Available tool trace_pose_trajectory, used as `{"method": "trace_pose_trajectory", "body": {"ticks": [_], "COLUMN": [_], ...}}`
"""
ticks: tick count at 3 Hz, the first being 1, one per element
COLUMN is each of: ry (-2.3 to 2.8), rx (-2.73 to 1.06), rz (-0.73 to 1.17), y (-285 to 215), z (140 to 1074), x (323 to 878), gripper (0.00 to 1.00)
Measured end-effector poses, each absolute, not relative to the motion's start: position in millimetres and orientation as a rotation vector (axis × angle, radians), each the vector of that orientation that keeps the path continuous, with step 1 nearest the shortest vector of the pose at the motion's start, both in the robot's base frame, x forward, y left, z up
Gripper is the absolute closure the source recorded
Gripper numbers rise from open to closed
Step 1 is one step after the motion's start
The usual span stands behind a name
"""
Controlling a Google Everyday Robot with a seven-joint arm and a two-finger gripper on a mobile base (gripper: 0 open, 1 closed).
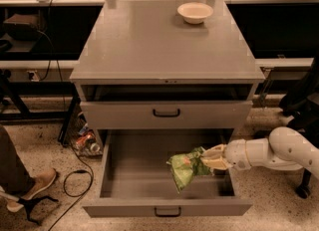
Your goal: Pick green jalapeno chip bag from middle drawer and place on counter
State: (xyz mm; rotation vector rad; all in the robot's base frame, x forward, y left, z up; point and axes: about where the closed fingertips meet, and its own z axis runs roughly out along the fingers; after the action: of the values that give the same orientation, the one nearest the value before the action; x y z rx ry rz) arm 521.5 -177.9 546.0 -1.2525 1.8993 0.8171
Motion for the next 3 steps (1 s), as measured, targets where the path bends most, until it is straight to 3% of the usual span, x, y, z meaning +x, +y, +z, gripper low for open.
{"method": "trace_pose_trajectory", "body": {"ticks": [1,3], "ry": [1.899,1.724], "rx": [-1.252,-1.197], "rz": [0.817,0.73], "y": [-178,-211], "z": [546,633], "x": [521,507], "gripper": [1.0,1.0]}}
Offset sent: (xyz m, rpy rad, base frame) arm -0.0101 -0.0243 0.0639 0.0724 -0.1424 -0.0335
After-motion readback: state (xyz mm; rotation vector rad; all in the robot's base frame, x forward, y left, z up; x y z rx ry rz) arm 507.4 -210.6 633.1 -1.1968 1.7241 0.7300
